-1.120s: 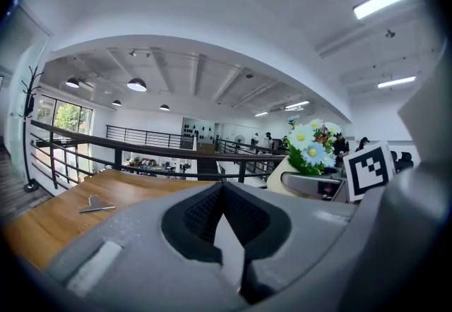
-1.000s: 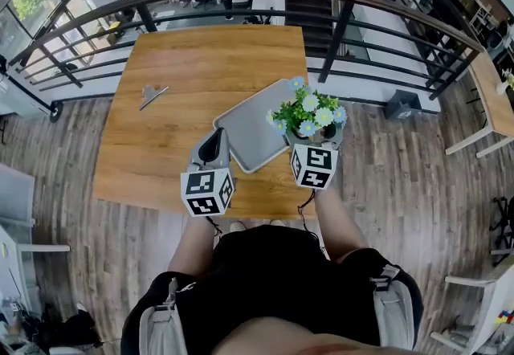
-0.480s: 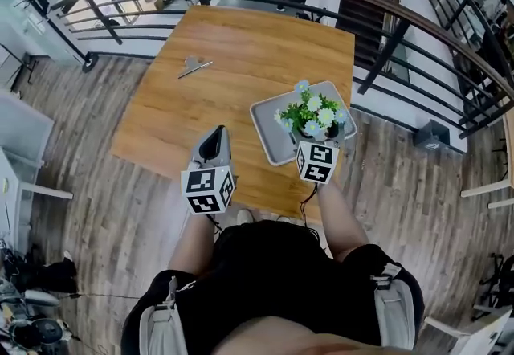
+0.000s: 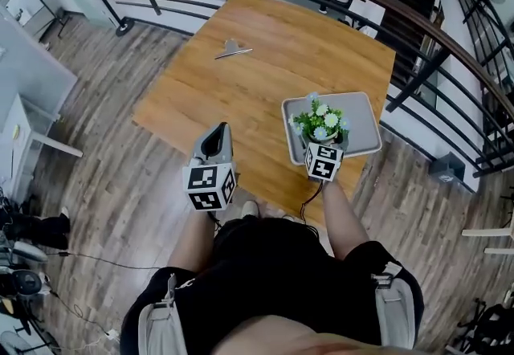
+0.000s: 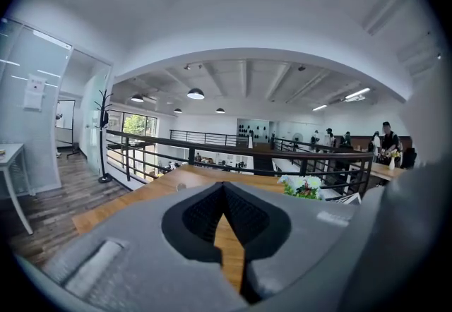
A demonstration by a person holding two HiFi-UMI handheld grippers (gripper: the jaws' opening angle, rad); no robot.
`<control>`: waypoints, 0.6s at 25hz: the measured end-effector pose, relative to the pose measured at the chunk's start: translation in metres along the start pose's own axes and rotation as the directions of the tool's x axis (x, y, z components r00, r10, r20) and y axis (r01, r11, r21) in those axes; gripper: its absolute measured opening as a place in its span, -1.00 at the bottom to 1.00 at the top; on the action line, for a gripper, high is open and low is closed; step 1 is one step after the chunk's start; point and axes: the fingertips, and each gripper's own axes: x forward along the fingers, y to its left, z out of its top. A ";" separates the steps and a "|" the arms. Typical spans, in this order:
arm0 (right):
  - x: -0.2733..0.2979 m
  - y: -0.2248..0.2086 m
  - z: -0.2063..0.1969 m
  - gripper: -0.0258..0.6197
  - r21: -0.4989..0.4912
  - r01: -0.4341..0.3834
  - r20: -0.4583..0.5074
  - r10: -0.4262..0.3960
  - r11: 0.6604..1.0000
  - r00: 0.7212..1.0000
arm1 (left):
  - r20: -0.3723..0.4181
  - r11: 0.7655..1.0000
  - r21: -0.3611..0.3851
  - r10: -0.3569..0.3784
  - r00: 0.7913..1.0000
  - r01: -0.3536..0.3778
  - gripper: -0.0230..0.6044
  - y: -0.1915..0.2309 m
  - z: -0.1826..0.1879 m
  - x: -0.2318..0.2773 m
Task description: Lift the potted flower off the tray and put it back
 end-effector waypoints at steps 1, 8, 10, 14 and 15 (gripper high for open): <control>0.006 0.002 -0.008 0.88 -0.002 -0.003 -0.018 0.003 1.000 1.000 | 0.000 1.000 -0.001 0.010 1.000 -0.010 -0.89 0.005 -0.001 -0.001; 0.031 0.002 -0.059 0.88 0.001 0.004 -0.140 -0.004 1.000 0.990 | 0.015 0.998 0.002 0.059 0.998 -0.059 -0.89 0.025 0.004 -0.010; 0.035 0.001 -0.070 0.88 0.005 0.006 -0.172 -0.006 1.000 0.985 | 0.018 0.998 0.002 0.068 0.998 -0.068 -0.89 0.028 0.007 -0.012; 0.038 -0.003 -0.098 0.88 0.003 0.013 -0.232 -0.012 1.000 0.973 | 0.026 0.997 -0.001 0.080 0.996 -0.080 -0.89 0.029 0.007 -0.018; 0.038 -0.003 -0.102 0.88 0.001 0.011 -0.237 -0.010 1.000 0.971 | 0.027 0.997 -0.002 0.083 0.996 -0.083 -0.89 0.031 0.006 -0.018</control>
